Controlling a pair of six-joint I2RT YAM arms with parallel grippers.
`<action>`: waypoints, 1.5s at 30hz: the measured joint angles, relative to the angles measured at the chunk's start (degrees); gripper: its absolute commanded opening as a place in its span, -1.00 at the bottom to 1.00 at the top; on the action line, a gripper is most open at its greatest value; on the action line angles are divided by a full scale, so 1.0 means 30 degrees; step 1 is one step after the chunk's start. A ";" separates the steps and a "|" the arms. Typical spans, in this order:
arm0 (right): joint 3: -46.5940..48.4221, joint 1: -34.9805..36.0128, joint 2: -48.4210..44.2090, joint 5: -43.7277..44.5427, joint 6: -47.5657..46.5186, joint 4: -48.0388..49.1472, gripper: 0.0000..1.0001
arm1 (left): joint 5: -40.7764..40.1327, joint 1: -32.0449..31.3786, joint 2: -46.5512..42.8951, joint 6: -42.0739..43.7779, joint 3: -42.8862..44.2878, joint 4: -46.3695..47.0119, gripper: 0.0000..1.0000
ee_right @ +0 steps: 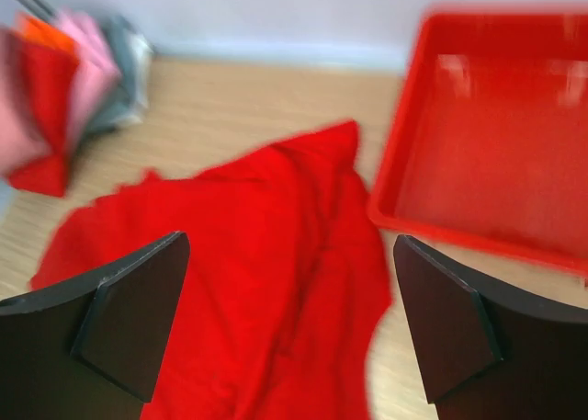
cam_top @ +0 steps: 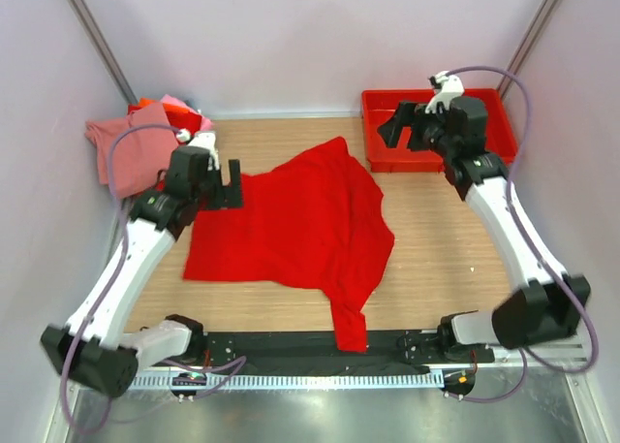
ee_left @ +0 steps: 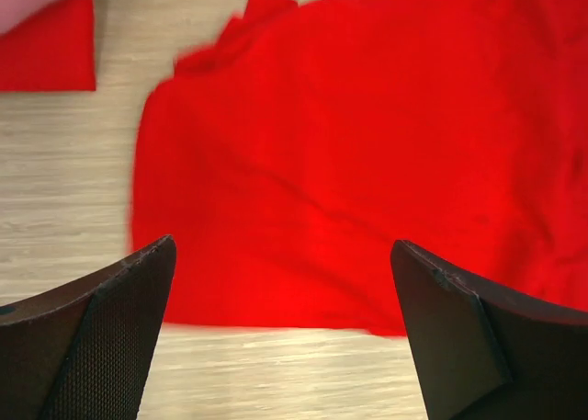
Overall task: Fold and stack the t-shirts
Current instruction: Flatten the tshirt out
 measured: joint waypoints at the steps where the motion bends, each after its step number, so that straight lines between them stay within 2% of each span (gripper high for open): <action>1: -0.0102 0.0095 -0.0882 -0.0029 0.0160 0.0007 0.99 | 0.0153 -0.0029 -0.1137 -0.0277 -0.0459 -0.0044 0.99; 5: -0.1348 0.0350 -0.5697 -0.0823 0.1275 0.1508 0.99 | 0.0539 -0.0036 -0.4233 -0.0962 -0.0969 0.0226 0.99; 9: -0.4328 0.0554 -0.8670 -0.1275 0.3344 0.2382 0.99 | 0.1588 -0.0029 -0.4889 -0.2142 -0.2280 0.0641 0.99; 14: -0.8386 0.2608 -0.8444 0.0838 0.6193 -0.0328 1.00 | 0.2215 0.0007 -0.3650 -0.3927 -0.5282 0.0211 0.99; 16: -0.9952 0.4328 -0.7752 0.1931 0.7366 -0.2193 0.99 | 0.2171 0.0430 -0.3031 -0.4299 -0.5595 -0.0379 0.99; 18: -1.1016 0.6849 -0.7548 0.3235 0.8502 -0.3956 0.99 | 0.2667 0.1734 -0.2375 -0.4437 -0.5595 -0.0576 0.99; 21: -1.2291 1.0958 -0.8109 0.4517 1.0805 -0.5595 1.00 | 0.4546 0.5632 -0.1297 -0.4524 -0.5610 -0.0503 0.99; 24: -1.3646 1.3121 -0.9872 0.5348 1.3027 -0.6368 0.99 | 0.5814 0.8976 -0.0080 -0.4721 -0.5727 -0.0386 0.99; 29: -1.5409 1.6174 -1.2080 0.6543 1.6364 -0.7431 0.99 | 0.6564 1.1271 0.1690 -0.5209 -0.5807 -0.0124 0.99; 32: -1.5679 1.8469 -1.1285 0.7060 1.7879 -0.7461 0.99 | 0.6630 1.1970 0.2084 -0.5646 -0.5850 0.0248 0.99; 39: -1.5599 2.3278 -0.6025 0.8153 2.0480 -0.5931 0.98 | 0.6142 1.2262 0.2543 -0.6178 -0.5719 0.0794 0.93; 43: -1.5285 2.3890 -0.4940 0.8298 2.0720 -0.5697 0.92 | 0.5668 1.2342 0.3730 -0.6302 -0.5275 0.1013 0.77; 45: -1.4914 2.3904 -0.4269 0.8284 2.0684 -0.5858 0.80 | 0.5297 1.2342 0.4299 -0.6375 -0.5107 0.1144 0.72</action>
